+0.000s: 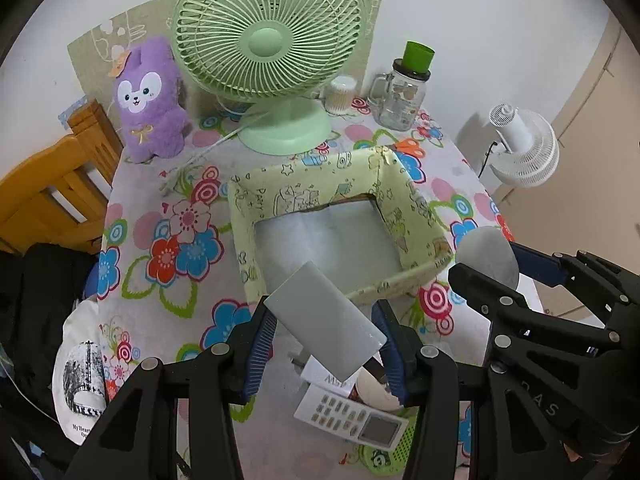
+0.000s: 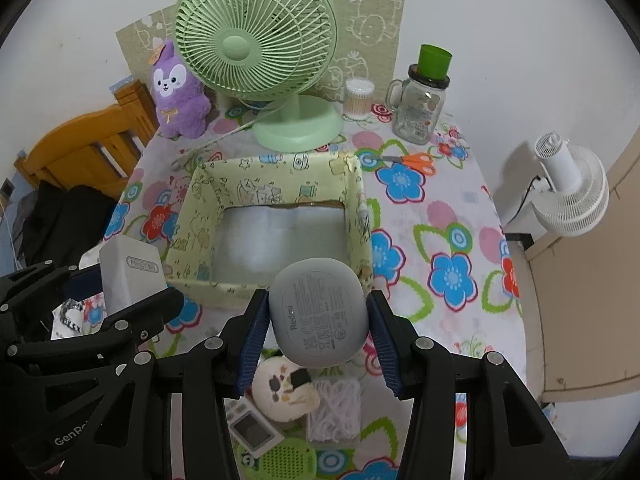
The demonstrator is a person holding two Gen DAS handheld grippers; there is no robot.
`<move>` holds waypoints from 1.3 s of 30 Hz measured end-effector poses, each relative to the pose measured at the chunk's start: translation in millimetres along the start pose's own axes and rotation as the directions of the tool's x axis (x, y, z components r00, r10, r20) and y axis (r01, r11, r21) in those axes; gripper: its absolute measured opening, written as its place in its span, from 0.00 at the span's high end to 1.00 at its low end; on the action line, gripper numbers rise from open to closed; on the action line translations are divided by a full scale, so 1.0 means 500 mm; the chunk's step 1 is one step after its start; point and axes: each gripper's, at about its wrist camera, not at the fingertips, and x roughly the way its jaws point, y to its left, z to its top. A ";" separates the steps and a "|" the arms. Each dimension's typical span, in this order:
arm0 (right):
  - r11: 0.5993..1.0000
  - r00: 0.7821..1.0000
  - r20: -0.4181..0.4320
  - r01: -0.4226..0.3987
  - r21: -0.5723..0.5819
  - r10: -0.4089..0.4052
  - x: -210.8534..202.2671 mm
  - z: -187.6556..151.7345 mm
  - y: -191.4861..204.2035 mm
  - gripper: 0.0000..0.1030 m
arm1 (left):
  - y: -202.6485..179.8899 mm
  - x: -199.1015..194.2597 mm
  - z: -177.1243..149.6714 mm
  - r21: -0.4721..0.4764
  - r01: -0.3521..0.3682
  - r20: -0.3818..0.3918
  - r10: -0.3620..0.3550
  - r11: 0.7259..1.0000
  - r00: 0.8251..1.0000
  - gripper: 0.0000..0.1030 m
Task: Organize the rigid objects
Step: 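Lower the block and round case into the box and open both tools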
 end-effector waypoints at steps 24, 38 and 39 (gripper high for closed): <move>0.999 0.998 -0.060 -0.038 -0.028 0.036 0.131 0.099 -0.035 0.48 | 0.010 0.111 0.095 0.045 -0.042 -0.046 0.044 0.998 0.998 0.51; 1.000 0.992 -0.124 -0.025 -0.013 0.023 0.207 0.111 -0.051 0.48 | 0.019 0.200 0.097 0.087 -0.057 -0.133 0.068 0.995 0.989 0.51; 1.000 0.992 -0.121 -0.025 -0.017 0.023 0.208 0.112 -0.050 0.49 | 0.019 0.204 0.096 0.091 -0.057 -0.139 0.069 0.994 0.988 0.51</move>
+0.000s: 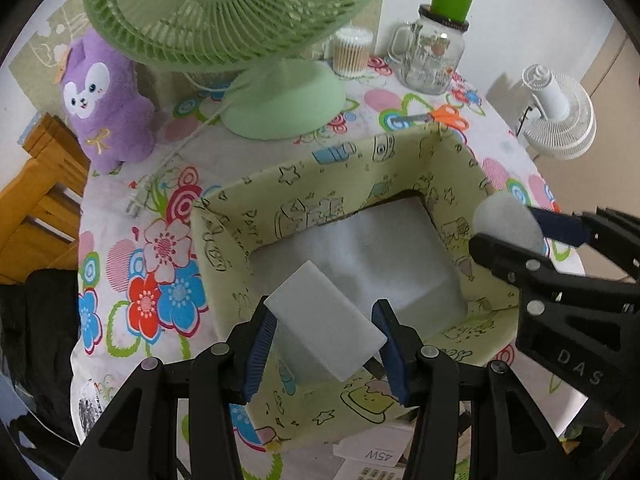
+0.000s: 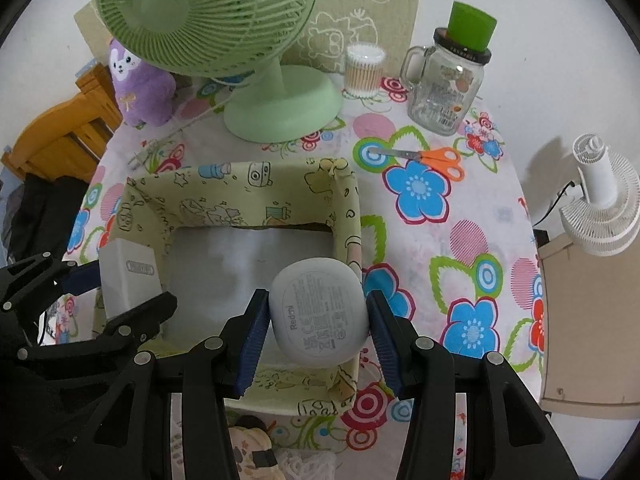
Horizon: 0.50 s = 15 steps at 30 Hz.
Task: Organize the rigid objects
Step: 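Lower the block and round case into the box and open both tools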
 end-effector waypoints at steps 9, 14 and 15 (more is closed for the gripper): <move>1.000 1.000 -0.030 0.008 0.023 -0.007 0.030 0.006 -0.008 0.50 | 0.003 0.031 -0.009 0.024 -0.002 -0.036 0.003 1.000 0.999 0.50; 0.999 0.999 -0.046 0.015 0.032 -0.014 0.043 0.003 -0.013 0.51 | -0.001 0.032 -0.011 0.039 0.004 -0.030 -0.003 0.999 1.000 0.42; 0.999 0.999 -0.049 0.015 0.033 -0.014 0.045 0.002 -0.012 0.51 | -0.002 0.031 -0.010 0.041 0.014 -0.027 -0.012 0.999 1.000 0.40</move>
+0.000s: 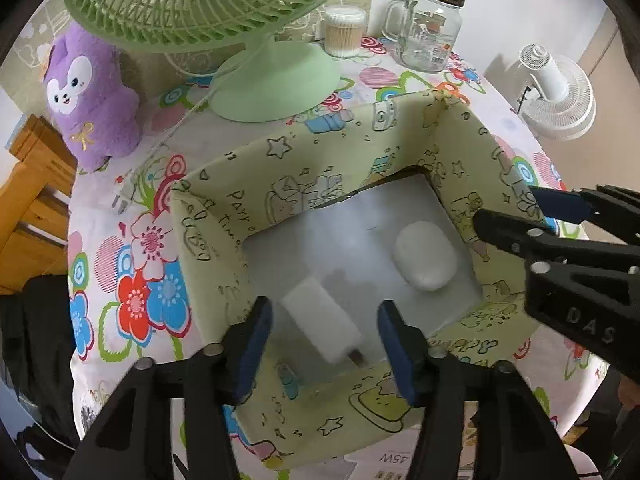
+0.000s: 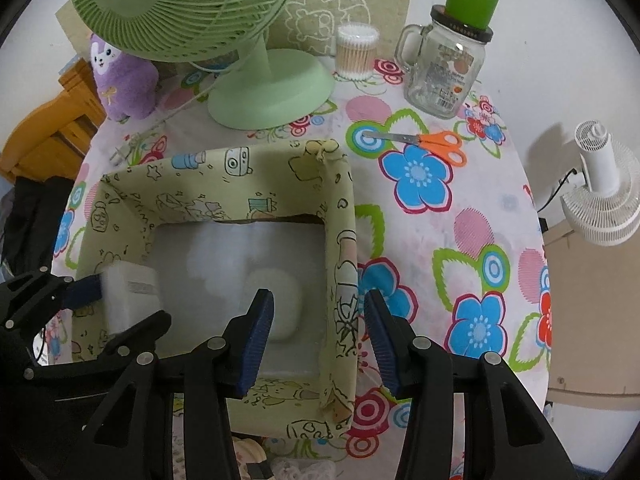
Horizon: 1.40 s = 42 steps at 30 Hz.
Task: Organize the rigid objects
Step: 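Lower the block and round case into the box and open both tools, then withdraw both open tools from the box back toward the remaining items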
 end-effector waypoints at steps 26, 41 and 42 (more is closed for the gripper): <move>0.999 1.000 0.015 -0.023 0.029 0.023 -0.038 -0.037 0.002 0.22 | -0.028 -0.058 -0.018 0.019 -0.036 0.061 0.035 0.999 0.998 0.02; 0.999 0.998 0.064 -0.023 0.037 0.021 -0.103 -0.073 0.005 0.20 | -0.042 -0.119 -0.052 0.024 -0.041 0.114 0.038 0.999 0.993 0.01; 0.999 0.998 0.066 -0.021 0.037 0.019 -0.107 -0.076 0.005 0.20 | -0.043 -0.122 -0.054 0.024 -0.039 0.116 0.036 0.999 0.993 0.01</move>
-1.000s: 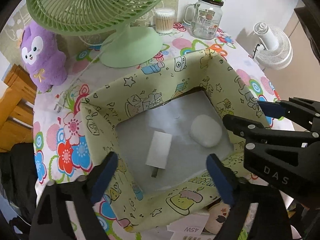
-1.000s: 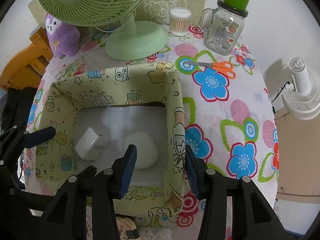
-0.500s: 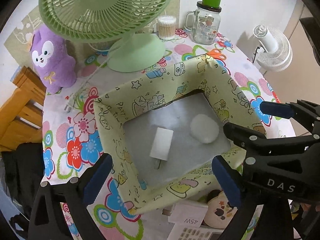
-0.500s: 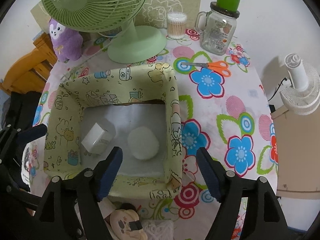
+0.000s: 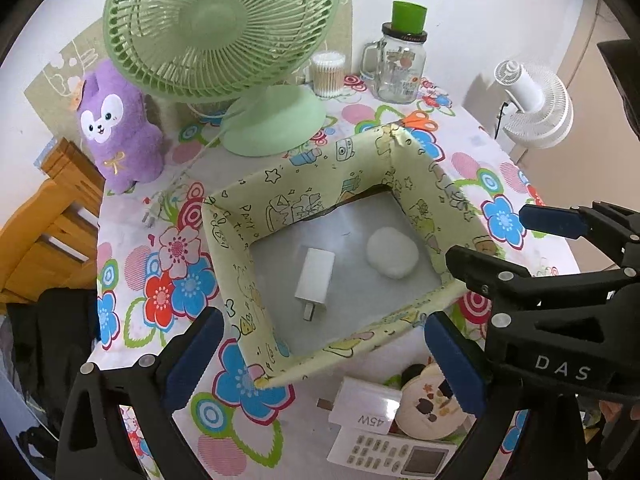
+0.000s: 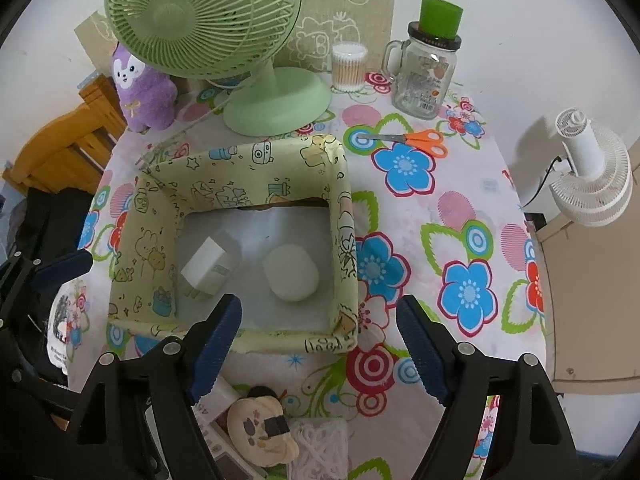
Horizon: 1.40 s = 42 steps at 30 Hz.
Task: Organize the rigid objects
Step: 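Withdraw both open tools from the box back toward the remaining items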
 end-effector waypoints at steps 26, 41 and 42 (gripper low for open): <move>0.998 0.996 0.069 0.054 -0.013 -0.053 -0.114 -0.082 0.018 0.20 | -0.017 -0.079 -0.067 0.004 0.019 0.042 -0.019 1.000 0.999 0.01; 0.998 0.993 0.104 0.059 0.012 -0.060 -0.159 -0.138 0.030 0.20 | -0.025 -0.114 -0.107 0.042 0.039 0.083 -0.042 0.998 0.996 0.01; 0.998 0.993 0.102 0.056 0.016 -0.058 -0.160 -0.141 0.029 0.20 | -0.025 -0.113 -0.109 0.041 0.041 0.081 -0.044 0.998 0.996 0.01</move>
